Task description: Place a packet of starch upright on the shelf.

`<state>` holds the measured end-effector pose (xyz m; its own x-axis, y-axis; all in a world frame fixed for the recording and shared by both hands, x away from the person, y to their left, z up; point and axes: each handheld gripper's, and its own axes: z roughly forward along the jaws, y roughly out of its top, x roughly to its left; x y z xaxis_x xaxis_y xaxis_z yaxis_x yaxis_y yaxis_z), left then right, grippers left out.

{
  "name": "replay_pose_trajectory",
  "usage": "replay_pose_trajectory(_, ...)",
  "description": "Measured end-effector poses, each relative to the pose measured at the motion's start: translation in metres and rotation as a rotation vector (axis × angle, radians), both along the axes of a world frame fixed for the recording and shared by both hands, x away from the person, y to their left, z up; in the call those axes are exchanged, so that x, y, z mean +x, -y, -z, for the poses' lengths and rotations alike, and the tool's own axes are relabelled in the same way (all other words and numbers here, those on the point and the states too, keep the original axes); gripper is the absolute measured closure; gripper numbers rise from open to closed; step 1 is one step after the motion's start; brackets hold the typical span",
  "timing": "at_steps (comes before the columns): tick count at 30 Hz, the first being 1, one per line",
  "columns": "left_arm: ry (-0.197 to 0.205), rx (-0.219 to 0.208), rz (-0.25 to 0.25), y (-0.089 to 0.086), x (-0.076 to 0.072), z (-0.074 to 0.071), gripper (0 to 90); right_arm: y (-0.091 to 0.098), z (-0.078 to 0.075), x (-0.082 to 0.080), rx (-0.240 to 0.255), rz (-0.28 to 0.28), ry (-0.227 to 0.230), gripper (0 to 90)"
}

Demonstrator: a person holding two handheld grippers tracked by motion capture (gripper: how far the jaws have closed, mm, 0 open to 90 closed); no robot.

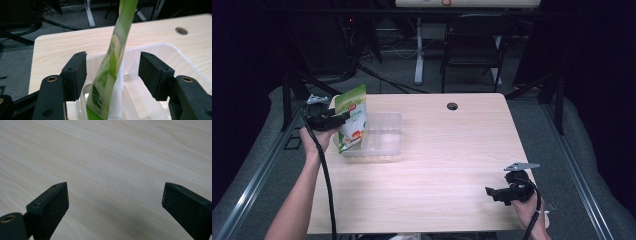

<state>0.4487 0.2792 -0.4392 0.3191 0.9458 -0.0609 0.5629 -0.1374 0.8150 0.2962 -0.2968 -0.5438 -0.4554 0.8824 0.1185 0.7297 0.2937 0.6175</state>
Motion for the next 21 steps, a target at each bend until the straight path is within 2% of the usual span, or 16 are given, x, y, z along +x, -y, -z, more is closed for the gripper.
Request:
replay_pose_trajectory(4, -0.025, 0.030, 0.015, 0.004, 0.008, 0.002, 45.0, 0.001, 0.001, 0.001, -0.001, -0.001, -0.005, 6.6)
replay_pose_trajectory(7, -0.039, 0.078, 0.021, 0.008, 0.013, 0.002, 50.2, 0.002, 0.002, 0.002, 0.004, -0.003, -0.008, 6.6)
replay_pose_trajectory(11, -0.051, 0.121, 0.030, 0.013, 0.017, 0.004, 53.6, 0.001, 0.002, 0.003, 0.006, -0.004, -0.010, 6.6)
replay_pose_trajectory(14, -0.059, 0.140, 0.023, 0.015, 0.020, 0.007, 56.1, 0.000, 0.002, 0.002, 0.005, -0.010, -0.008, 6.6)
replay_pose_trajectory(18, -0.060, 0.150, 0.008, 0.014, 0.020, 0.007, 68.4, 0.001, 0.002, 0.001, 0.005, -0.009, -0.009, 6.6)
replay_pose_trajectory(21, -0.058, 0.141, 0.016, 0.013, 0.021, 0.008, 77.8, 0.002, 0.002, 0.001, 0.002, -0.005, -0.012, 6.7)
